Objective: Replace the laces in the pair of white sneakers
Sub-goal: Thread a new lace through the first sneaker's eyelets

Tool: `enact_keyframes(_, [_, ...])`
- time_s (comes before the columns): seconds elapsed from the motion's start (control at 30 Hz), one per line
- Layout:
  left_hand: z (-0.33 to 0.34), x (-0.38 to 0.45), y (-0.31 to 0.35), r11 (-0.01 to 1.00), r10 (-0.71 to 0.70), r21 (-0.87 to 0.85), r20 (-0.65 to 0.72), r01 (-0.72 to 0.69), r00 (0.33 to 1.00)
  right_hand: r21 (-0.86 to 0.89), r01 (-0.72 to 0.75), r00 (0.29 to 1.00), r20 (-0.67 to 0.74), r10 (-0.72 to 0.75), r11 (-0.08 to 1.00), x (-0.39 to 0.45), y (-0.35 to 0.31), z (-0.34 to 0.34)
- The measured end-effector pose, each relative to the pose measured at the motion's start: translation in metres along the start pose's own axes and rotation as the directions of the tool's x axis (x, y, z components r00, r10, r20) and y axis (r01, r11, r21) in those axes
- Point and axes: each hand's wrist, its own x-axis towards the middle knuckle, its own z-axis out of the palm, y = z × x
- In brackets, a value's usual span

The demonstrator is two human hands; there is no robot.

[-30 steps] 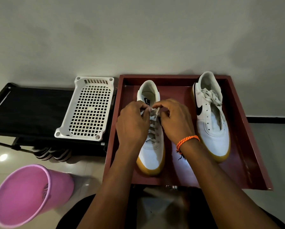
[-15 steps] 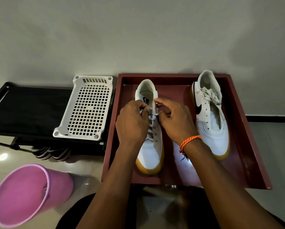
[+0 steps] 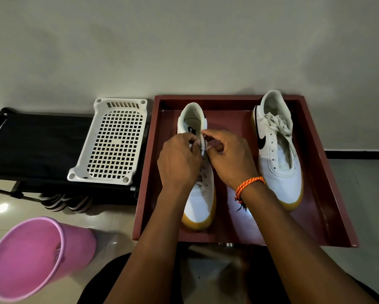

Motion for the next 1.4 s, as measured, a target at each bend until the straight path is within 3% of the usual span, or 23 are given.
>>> enact_keyframes(0.1, [0.002,-0.001,0.003,0.999,-0.031,0.016,0.004,0.031,1.000,-0.009,-0.006,1.000,-0.007,0.006,1.000,0.000,0.001,0.000])
enact_keyframes(0.27, [0.000,0.000,0.004,0.991,-0.091,-0.098,0.009,0.091,0.996,0.046,-0.025,0.998,-0.061,0.027,0.999,0.000,0.004,0.001])
enact_keyframes(0.5, [-0.009,0.003,-0.004,0.968,-0.036,-0.239,0.170,0.077,0.985,-0.014,-0.081,0.978,-0.196,0.076,0.997,0.003,0.008,0.005])
enact_keyframes(0.67, [-0.006,0.000,-0.007,0.989,-0.012,-0.145,0.156,0.035,0.988,0.116,-0.159,0.981,-0.097,0.170,0.980,0.005,0.006,0.001])
enact_keyframes(0.73, [-0.006,-0.001,-0.007,0.991,-0.023,-0.129,0.152,0.043,0.988,0.249,-0.194,0.978,-0.019,0.206,0.949,0.007,0.006,-0.007])
enact_keyframes(0.87, [-0.007,0.001,-0.008,0.988,-0.042,-0.143,0.143,0.062,0.989,0.717,-0.211,0.976,0.194,0.101,0.664,0.008,-0.012,-0.033])
enact_keyframes(1.0, [-0.006,0.002,-0.010,0.981,-0.063,-0.170,0.166,0.091,0.984,0.888,-0.245,0.953,0.295,-0.073,0.390,0.005,-0.024,-0.053])
enact_keyframes(1.07, [-0.005,0.002,-0.009,0.982,-0.038,-0.176,0.162,0.067,0.986,0.916,-0.307,0.940,0.334,-0.067,0.258,0.007,-0.025,-0.056])
enact_keyframes(1.1, [-0.006,0.002,-0.009,0.985,-0.026,-0.162,0.154,0.051,0.988,0.908,-0.313,0.946,0.325,0.004,0.277,0.010,-0.023,-0.053])
enact_keyframes(1.13, [-0.007,0.002,-0.008,0.988,-0.017,-0.151,0.152,0.040,0.988,0.870,-0.296,0.955,0.275,0.109,0.394,0.011,-0.021,-0.049])
enact_keyframes(1.17, [-0.008,0.003,-0.008,0.989,-0.011,-0.145,0.157,0.034,0.988,0.754,-0.268,0.962,0.174,0.211,0.599,0.013,-0.016,-0.043])
enact_keyframes(1.2, [-0.008,0.003,-0.008,0.989,-0.004,-0.144,0.160,0.027,0.987,0.535,-0.249,0.965,0.066,0.254,0.807,0.014,-0.008,-0.035])
enact_keyframes(1.23, [-0.008,0.003,-0.008,0.989,0.002,-0.144,0.162,0.021,0.987,0.277,-0.234,0.971,0.015,0.239,0.932,0.014,0.000,-0.026])
enact_keyframes(1.3, [-0.008,0.003,-0.007,0.989,0.006,-0.145,0.158,0.017,0.987,-0.073,-0.171,0.977,0.114,0.179,0.982,0.008,0.011,-0.011])
enact_keyframes(1.33, [-0.008,0.002,-0.006,0.990,0.008,-0.143,0.153,0.014,0.988,-0.132,-0.124,0.978,0.150,0.144,0.983,0.006,0.013,-0.005])
enact_keyframes(1.4, [-0.009,0.002,-0.004,0.992,0.016,-0.130,0.144,0.003,0.989,-0.088,-0.076,0.985,0.145,0.088,0.993,0.008,0.012,-0.005])
